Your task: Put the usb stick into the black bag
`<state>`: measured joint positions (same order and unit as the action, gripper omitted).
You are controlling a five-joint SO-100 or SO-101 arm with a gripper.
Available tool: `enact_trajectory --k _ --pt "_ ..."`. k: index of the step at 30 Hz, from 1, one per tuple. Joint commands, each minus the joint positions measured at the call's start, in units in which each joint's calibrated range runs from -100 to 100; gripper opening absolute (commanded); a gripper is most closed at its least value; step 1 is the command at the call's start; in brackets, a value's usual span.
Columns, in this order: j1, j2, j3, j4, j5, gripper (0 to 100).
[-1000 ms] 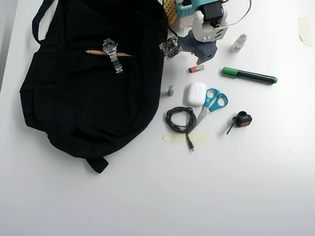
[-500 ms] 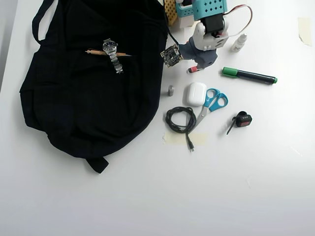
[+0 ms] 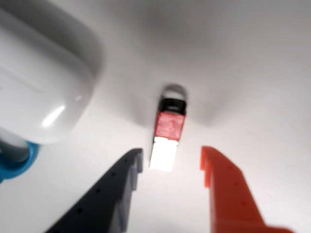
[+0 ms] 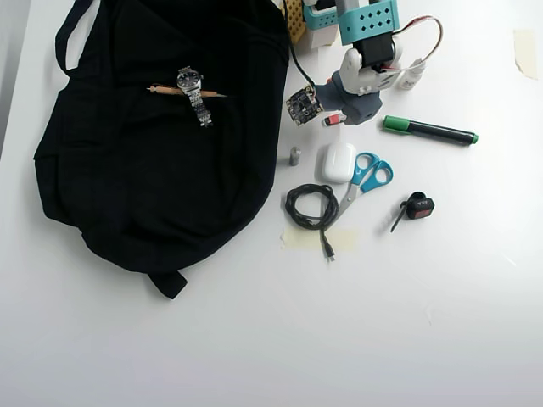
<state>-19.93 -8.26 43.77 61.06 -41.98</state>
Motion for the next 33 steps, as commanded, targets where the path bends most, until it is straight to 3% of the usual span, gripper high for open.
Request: enact_trajectory --k 1,33 --pt "0.0 -0.1 -2.1 -0.6 0.5 16" --pt "2.3 6.3 -2.1 -2.7 0.7 16"
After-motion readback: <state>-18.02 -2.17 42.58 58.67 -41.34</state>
